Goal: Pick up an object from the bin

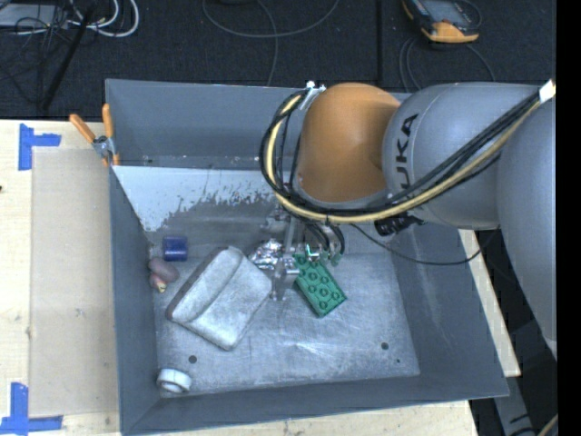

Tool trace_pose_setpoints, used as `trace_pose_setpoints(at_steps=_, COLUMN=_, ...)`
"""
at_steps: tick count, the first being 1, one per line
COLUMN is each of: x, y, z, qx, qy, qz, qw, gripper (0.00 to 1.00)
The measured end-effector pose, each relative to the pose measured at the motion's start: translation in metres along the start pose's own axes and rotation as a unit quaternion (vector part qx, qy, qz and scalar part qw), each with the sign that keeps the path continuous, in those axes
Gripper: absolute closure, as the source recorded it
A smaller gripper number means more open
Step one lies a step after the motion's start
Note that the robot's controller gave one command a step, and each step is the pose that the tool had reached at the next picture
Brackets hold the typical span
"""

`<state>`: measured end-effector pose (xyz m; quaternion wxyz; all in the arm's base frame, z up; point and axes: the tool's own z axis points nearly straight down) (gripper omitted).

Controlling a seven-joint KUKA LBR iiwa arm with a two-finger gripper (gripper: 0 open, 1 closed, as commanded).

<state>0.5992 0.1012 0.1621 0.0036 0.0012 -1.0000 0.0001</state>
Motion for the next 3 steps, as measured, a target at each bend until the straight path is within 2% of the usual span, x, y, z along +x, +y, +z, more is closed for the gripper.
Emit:
trace_pose_setpoints(at_steps=1, x=-0.023, y=-0.046, z=0.089, qx=-0.004, qy=-0.0105, qz=-0.021, qw=0.9997, gripper=0.00)
trace_pose_setpoints(at_steps=2, x=-0.026, y=-0.047, z=0.084, qx=-0.002, qy=-0.0157, qz=-0.020, qw=0.9997, gripper=1.00)
trace_pose_setpoints(at_steps=3, x=-0.022, y=-0.035, z=-0.141, qx=-0.001, qy=-0.0092, qz=-0.019, qw=0.9998, gripper=1.00)
